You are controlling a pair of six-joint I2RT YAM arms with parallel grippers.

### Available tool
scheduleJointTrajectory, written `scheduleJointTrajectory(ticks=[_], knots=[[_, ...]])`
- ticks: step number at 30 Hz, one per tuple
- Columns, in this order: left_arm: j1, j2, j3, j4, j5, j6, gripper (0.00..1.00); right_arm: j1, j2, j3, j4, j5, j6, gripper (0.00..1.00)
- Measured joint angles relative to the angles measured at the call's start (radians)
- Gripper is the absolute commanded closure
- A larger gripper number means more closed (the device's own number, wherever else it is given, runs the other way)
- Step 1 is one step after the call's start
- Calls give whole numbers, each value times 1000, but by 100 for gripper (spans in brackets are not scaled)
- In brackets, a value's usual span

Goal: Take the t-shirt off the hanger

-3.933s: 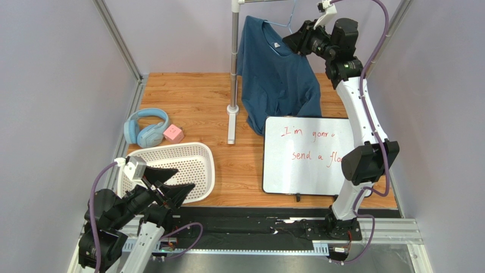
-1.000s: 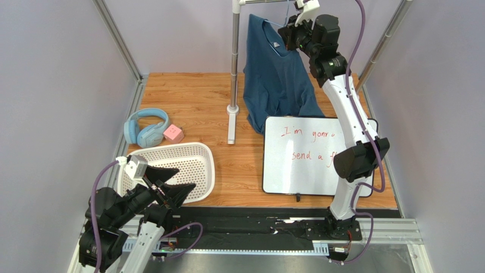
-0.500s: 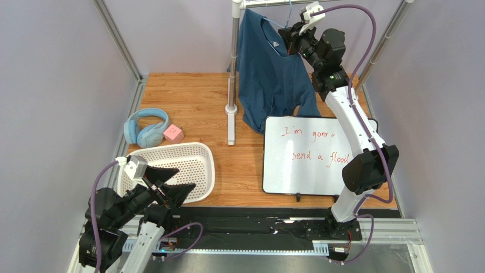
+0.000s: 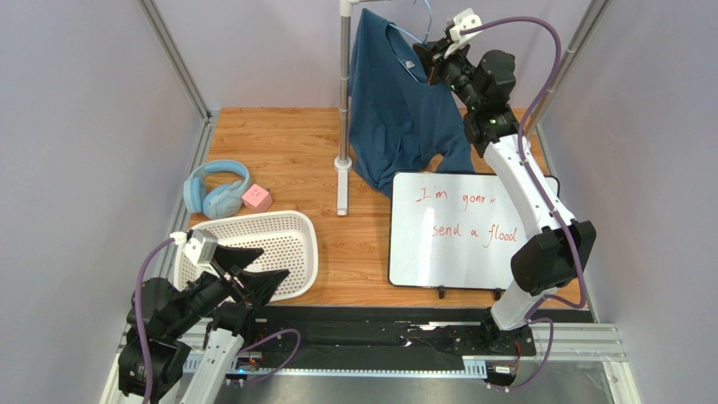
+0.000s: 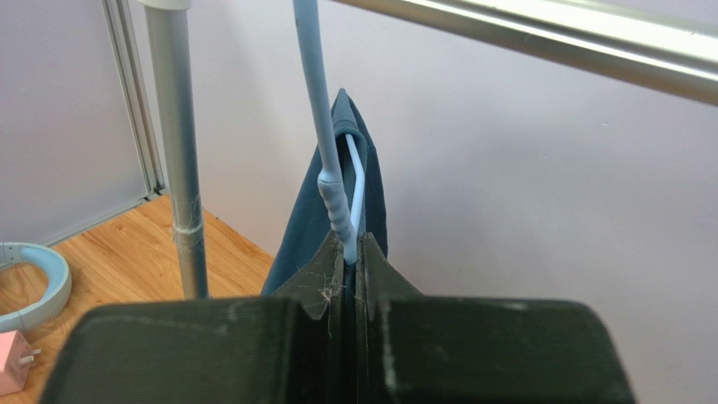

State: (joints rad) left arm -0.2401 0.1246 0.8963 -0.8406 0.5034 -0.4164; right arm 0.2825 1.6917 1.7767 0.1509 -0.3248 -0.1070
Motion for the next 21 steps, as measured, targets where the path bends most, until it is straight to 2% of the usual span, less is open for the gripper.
scheduleJointTrajectory(ticks=[10,16,21], knots=[[6,4,0,0,0,0,1,-18,-135,-174,51,-21,-47,100],[6,17,0,0,-8,-1,1,-24,-257,-277,-7,-95,-206,100],[7,50,0,-1,-16,-1,1,-29,-364,-341,-106,-205,-402,100]])
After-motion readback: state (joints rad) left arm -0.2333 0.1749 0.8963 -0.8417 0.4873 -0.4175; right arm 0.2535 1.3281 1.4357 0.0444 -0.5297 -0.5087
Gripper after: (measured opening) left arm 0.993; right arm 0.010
